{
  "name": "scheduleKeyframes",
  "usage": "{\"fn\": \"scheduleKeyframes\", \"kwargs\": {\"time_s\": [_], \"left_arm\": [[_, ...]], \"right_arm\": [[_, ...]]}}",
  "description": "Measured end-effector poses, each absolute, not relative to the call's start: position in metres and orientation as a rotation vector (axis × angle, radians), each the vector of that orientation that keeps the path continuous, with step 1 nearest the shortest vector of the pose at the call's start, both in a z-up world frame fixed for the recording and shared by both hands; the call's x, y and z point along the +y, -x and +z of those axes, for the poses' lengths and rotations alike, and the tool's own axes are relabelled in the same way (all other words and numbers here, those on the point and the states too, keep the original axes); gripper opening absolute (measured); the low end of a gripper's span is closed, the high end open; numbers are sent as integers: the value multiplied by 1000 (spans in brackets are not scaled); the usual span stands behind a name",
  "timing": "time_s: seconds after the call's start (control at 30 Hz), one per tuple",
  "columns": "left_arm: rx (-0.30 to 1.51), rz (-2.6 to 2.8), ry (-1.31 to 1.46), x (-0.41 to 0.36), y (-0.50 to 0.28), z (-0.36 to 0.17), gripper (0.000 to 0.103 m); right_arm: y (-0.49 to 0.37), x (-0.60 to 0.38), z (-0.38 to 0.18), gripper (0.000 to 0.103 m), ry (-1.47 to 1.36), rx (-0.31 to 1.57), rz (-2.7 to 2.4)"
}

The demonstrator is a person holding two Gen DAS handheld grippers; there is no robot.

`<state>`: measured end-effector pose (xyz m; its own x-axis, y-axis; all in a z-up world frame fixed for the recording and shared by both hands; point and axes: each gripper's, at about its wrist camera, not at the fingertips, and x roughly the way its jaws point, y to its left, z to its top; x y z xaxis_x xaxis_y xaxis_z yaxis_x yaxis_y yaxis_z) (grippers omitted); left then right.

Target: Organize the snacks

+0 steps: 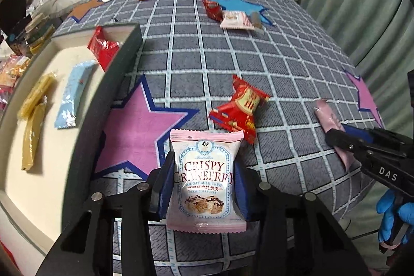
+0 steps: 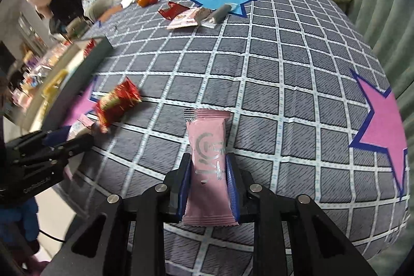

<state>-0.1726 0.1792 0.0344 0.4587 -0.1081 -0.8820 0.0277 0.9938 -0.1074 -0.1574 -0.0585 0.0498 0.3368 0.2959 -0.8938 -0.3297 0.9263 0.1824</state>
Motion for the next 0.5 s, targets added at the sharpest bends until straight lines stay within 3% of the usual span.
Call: {"fn": "scheduleKeyframes", "kwargs": {"time_s": [0.5], "left_arm": [[939, -97, 154, 215, 175, 97, 45]], "right_arm": [[145, -30, 87, 28, -57, 1119, 491]]}}
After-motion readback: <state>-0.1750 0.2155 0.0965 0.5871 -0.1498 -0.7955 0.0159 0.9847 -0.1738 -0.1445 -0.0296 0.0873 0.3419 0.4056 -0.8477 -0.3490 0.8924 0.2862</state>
